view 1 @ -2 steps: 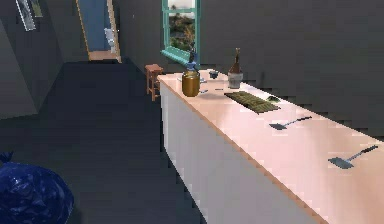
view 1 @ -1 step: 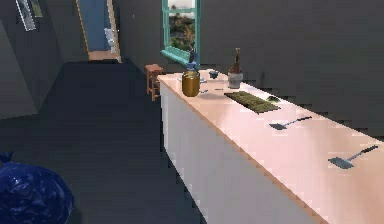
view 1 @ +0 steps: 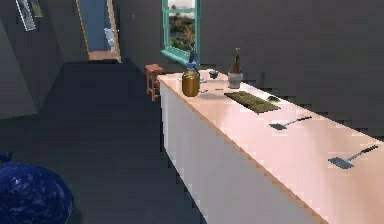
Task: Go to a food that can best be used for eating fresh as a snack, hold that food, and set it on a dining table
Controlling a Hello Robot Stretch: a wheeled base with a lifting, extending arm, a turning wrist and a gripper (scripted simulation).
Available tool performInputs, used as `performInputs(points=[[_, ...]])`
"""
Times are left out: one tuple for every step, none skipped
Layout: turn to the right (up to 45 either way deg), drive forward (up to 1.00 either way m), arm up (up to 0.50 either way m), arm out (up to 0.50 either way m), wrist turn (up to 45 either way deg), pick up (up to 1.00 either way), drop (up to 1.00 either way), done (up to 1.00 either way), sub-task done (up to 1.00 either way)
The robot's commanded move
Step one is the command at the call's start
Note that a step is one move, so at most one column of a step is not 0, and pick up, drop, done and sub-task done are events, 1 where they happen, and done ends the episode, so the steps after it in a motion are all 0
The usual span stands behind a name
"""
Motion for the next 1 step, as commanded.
performInputs(points=[[-45.0, 0.0, 0.0, 0.0, 0.0, 0.0, 0.0, 0.0, 0.0]])
